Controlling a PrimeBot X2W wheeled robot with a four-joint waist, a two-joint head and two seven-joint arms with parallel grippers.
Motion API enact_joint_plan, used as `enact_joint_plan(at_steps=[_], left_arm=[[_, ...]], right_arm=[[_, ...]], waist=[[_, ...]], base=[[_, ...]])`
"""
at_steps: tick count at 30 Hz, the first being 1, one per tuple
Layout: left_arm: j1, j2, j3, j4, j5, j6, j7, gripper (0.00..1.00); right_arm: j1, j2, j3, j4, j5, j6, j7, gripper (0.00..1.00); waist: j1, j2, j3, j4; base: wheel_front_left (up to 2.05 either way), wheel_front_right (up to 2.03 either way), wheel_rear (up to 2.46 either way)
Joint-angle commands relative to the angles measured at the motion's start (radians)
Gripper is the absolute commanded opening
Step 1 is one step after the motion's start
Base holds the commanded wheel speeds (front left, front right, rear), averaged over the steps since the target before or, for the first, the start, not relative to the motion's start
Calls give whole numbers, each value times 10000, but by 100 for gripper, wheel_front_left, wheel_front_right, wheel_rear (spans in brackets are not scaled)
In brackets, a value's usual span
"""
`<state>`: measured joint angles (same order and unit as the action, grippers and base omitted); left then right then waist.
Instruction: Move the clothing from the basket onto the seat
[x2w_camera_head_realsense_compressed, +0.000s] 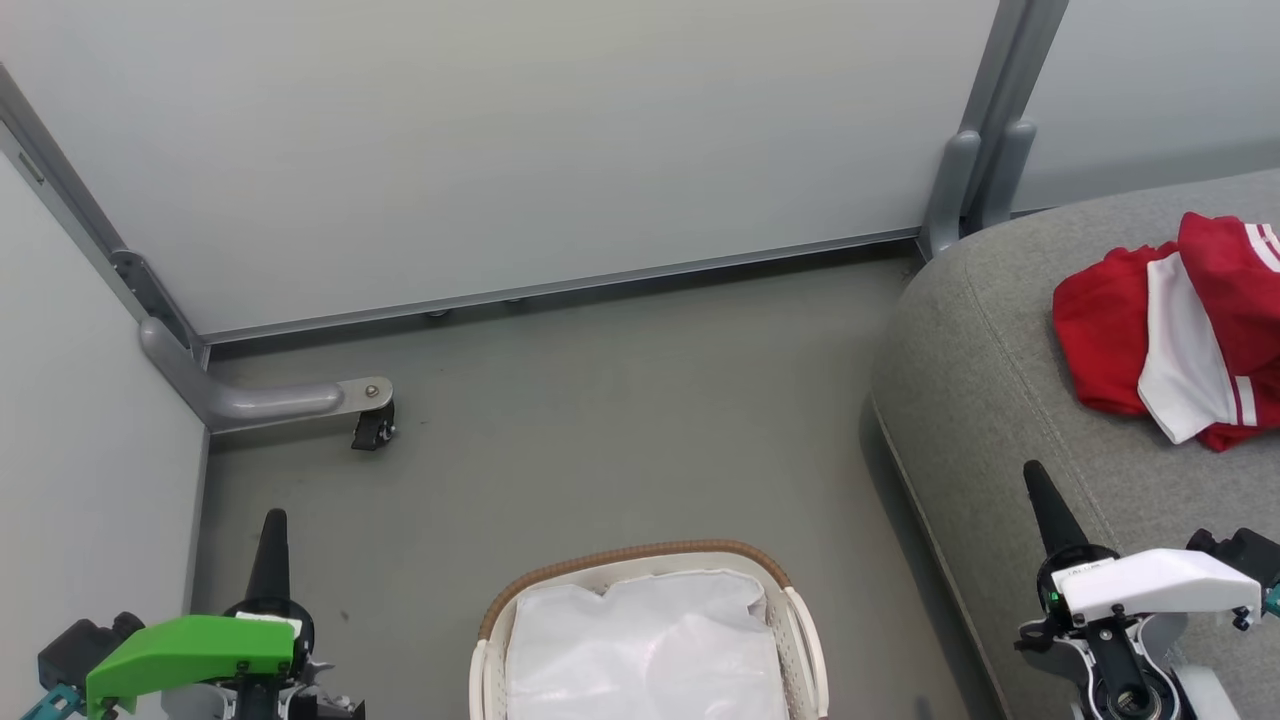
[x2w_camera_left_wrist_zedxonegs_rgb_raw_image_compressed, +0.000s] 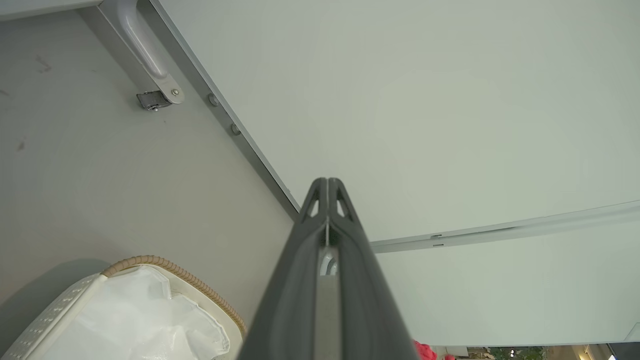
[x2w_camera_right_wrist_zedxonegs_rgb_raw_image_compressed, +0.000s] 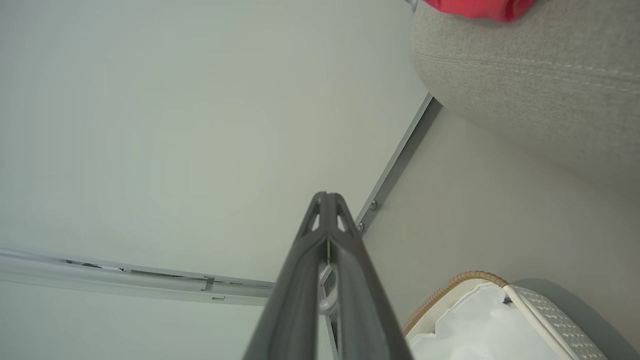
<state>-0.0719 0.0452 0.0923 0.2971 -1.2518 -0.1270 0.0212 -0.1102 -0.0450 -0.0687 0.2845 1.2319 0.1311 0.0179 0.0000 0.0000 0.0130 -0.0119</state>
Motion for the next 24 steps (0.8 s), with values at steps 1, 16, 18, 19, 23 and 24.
enact_joint_plan(at_steps=[1,16,18,19,23,24], left_arm=[[-227,65,39,-117,-267,-42,62,0],[-305,71,120,-273,-1494,-49,397,0],[-321,72,130,-291,-1650,-50,425,0],[-329,73,134,-303,-1734,-50,458,0],[-357,74,153,-337,-2030,-52,532,0],[-364,74,158,-348,-2111,-53,561,0]], right_arm=[[-17,-58,-58,-134,261,-3,82,0],[1,-67,-214,-240,1562,-4,416,0],[3,-67,-231,-256,1733,-4,457,0],[5,-68,-243,-261,1820,-4,475,0],[10,-70,-282,-291,2129,-5,553,0],[11,-71,-294,-298,2219,-5,583,0]], waist=[[0,0,-3,4],[0,0,-34,41],[0,0,-38,46],[0,0,-40,48],[0,0,-49,58],[0,0,-51,61]], base=[[0,0,0],[0,0,0],[0,0,0],[0,0,0],[0,0,0],[0,0,0]])
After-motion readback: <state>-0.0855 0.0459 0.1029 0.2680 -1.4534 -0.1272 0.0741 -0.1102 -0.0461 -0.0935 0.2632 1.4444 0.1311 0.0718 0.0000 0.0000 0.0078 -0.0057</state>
